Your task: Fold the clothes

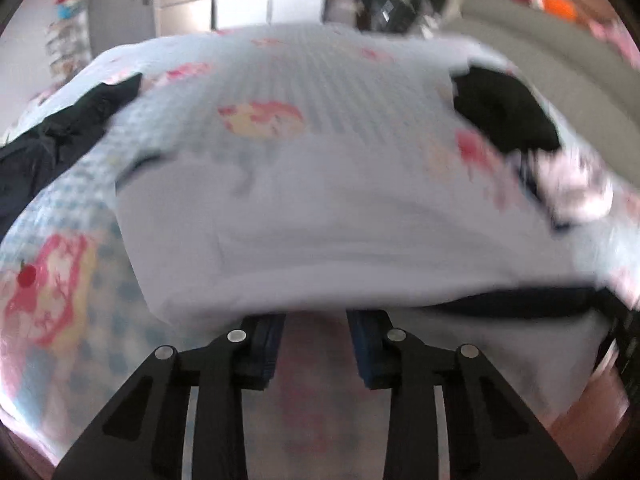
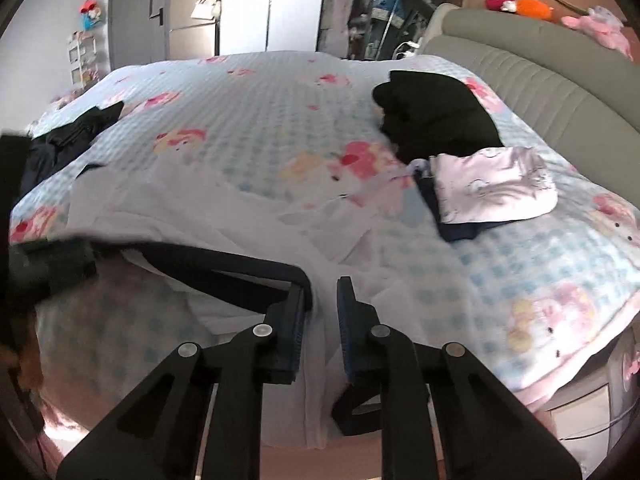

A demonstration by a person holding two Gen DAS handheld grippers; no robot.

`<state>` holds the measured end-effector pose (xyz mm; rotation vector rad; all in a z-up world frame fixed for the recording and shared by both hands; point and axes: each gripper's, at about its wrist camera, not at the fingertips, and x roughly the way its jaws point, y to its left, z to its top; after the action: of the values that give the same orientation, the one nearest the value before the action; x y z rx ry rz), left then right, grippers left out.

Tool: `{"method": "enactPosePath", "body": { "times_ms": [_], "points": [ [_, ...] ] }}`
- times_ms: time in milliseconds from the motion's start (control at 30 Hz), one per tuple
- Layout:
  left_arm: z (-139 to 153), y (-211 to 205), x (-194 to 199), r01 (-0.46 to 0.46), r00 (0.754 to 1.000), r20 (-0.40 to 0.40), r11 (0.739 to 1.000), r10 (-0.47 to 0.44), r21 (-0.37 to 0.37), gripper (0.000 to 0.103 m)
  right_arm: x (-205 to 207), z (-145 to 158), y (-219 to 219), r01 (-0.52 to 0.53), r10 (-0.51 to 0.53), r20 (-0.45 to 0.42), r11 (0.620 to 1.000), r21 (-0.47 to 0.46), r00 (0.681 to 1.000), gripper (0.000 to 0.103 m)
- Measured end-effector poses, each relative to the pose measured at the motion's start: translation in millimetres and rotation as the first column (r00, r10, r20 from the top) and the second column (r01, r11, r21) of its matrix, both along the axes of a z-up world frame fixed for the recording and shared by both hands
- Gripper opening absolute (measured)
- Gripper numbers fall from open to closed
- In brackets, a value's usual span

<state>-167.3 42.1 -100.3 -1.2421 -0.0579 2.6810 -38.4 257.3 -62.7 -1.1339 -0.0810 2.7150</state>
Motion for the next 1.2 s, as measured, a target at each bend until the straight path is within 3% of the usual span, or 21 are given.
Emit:
{"method": "enactPosePath", "body": {
  "times_ms": [100, 200, 267, 333, 367, 433, 567, 667, 733, 800, 967, 1067, 1200],
  "points": [
    [15.4, -9.1, -10.4, -0.061, 0.997, -0.055, 0.998, 0.061, 0.001, 0.032, -2.3, 3.6, 11.6, 0.018, -0.018, -0.008, 1.0, -0.02, 1.0, 0.015],
    [14.5, -15.9, -12.5, -0.053, 0.998, -0.03, 0.998, 0.053, 0.017, 0.032, -4.9, 1.8, 22.7, 0.029, -0.028, 0.004, 0.997, -0.073, 1.0, 0.015],
    [9.5, -20.2, -7.2, 0.009, 0.999, 0.035, 0.996, -0.012, 0.092, 0.032, -6.6, 0.7, 30.0, 0.036, -0.035, 0.012, 0.994, -0.107, 0.999, 0.017],
    [9.3, -15.9, 8.1, 0.103, 0.993, 0.036, 0.983, -0.11, 0.151, 0.037, -8.2, -0.5, 37.4, 0.043, -0.041, 0.021, 0.989, -0.142, 0.999, 0.017],
    [9.6, -7.7, 16.3, 0.143, 0.989, 0.027, 0.979, -0.149, 0.147, 0.041, -9.1, -1.1, 41.1, 0.047, -0.043, 0.025, 0.986, -0.159, 0.999, 0.018],
    [7.2, 11.7, 24.7, 0.212, 0.976, 0.022, 0.969, -0.217, 0.129, 0.061, -10.8, -2.3, 48.4, 0.055, -0.049, 0.034, 0.98, -0.193, 0.998, 0.018],
    [-9.7, 47.4, 10.9, 0.26, 0.96, 0.088, 0.963, -0.265, 0.068, 0.064, -6.5, -4.9, 47.5, 0.054, -0.045, 0.042, 0.969, -0.241, 0.998, 0.02],
    [-21.2, 62.9, -5.0, 0.227, 0.969, 0.103, 0.974, -0.224, -0.016, 0.062, -1.7, -6.8, 43.4, 0.05, -0.039, 0.046, 0.961, -0.271, 0.998, 0.021],
    [-14.5, 59.4, -9.4, 0.174, 0.982, 0.077, 0.985, -0.174, 0.007, 0.049, -0.7, -6.4, 45.2, 0.045, -0.032, 0.052, 0.961, -0.273, 0.998, 0.023],
    [-2.2, 47.9, -10.1, 0.108, 0.994, 0.029, 0.993, -0.109, 0.043, 0.042, -0.2, -8.7, 45.2, 0.039, -0.023, 0.065, 0.965, -0.261, 0.998, 0.026],
    [29.6, 4.6, -3.0, -0.084, 0.99, -0.111, 0.996, 0.086, 0.026, 0.037, -1.4, -23.2, 27.9, -0.007, 0.035, 0.118, 0.972, -0.233, 0.992, 0.033],
    [32.0, -16.8, 3.5, -0.159, 0.982, -0.102, 0.987, 0.161, 0.027, 0.036, -2.1, -31.9, 17.5, -0.035, 0.069, 0.15, 0.975, -0.218, 0.986, 0.041],
    [16.4, -26.1, 13.5, -0.165, 0.985, -0.053, 0.986, 0.165, 0.019, 0.037, 1.8, -39.1, 3.5, -0.064, 0.095, 0.172, 0.982, -0.18, 0.98, 0.043]
  ]
}}
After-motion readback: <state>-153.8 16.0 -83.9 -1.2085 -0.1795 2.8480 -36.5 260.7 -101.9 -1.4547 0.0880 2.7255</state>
